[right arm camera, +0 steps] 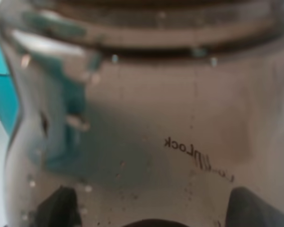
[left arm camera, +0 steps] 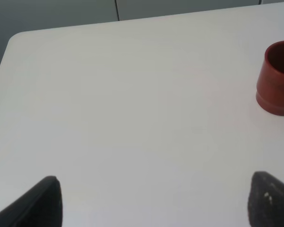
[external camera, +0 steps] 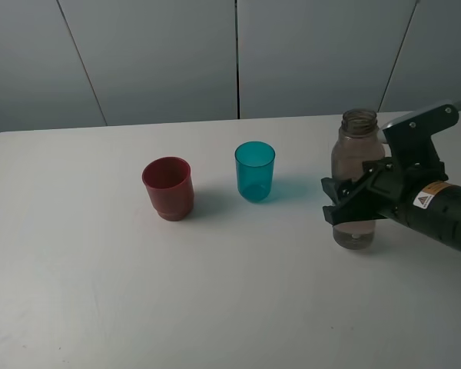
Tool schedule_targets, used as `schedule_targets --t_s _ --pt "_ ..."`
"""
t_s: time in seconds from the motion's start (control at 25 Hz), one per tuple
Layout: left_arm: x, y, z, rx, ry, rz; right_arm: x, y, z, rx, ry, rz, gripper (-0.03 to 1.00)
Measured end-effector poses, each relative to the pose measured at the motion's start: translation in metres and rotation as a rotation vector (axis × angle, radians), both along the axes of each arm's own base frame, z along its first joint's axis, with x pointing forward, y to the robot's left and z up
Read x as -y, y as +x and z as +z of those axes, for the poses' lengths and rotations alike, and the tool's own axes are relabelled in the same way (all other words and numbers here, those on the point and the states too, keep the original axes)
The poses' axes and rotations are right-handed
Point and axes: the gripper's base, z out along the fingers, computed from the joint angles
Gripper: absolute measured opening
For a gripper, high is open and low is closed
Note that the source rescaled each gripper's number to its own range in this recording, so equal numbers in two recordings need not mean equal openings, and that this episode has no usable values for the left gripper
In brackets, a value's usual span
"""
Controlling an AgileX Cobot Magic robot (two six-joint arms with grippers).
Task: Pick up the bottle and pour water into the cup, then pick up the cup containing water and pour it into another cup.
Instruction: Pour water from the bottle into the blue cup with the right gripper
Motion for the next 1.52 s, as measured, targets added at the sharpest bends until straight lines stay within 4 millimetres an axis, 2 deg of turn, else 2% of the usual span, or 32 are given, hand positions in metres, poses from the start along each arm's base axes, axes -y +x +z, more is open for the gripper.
schedule_targets --t_s 0.2,0.36,0.72,0.92,1.16,1.36,1.52 --pt "0.000 0.000 0.000 0.000 0.000 0.000 -0.012 0.025 0.026 0.062 -0.079 0.052 0.05" --pt "0.000 0.000 0.000 0.000 0.000 0.000 -0.016 0.047 0.036 0.052 -0.134 0.076 0.05" --pt "0.000 0.000 0.000 0.000 0.000 0.000 -0.015 0.101 0.034 -0.080 -0.290 0.193 0.05" --pt "0.000 0.000 0.000 0.000 0.002 -0.001 -0.018 0.125 0.037 -0.066 -0.385 0.266 0.05" --pt "0.000 0.000 0.000 0.000 0.002 -0.001 -0.023 0.138 0.033 -0.031 -0.542 0.386 0.05" --pt "0.000 0.000 0.000 0.000 0.002 -0.001 -0.022 0.140 0.025 -0.015 -0.703 0.501 0.05" --pt "0.000 0.000 0.000 0.000 0.002 -0.001 -0.022 0.141 0.024 0.006 -0.758 0.549 0.05"
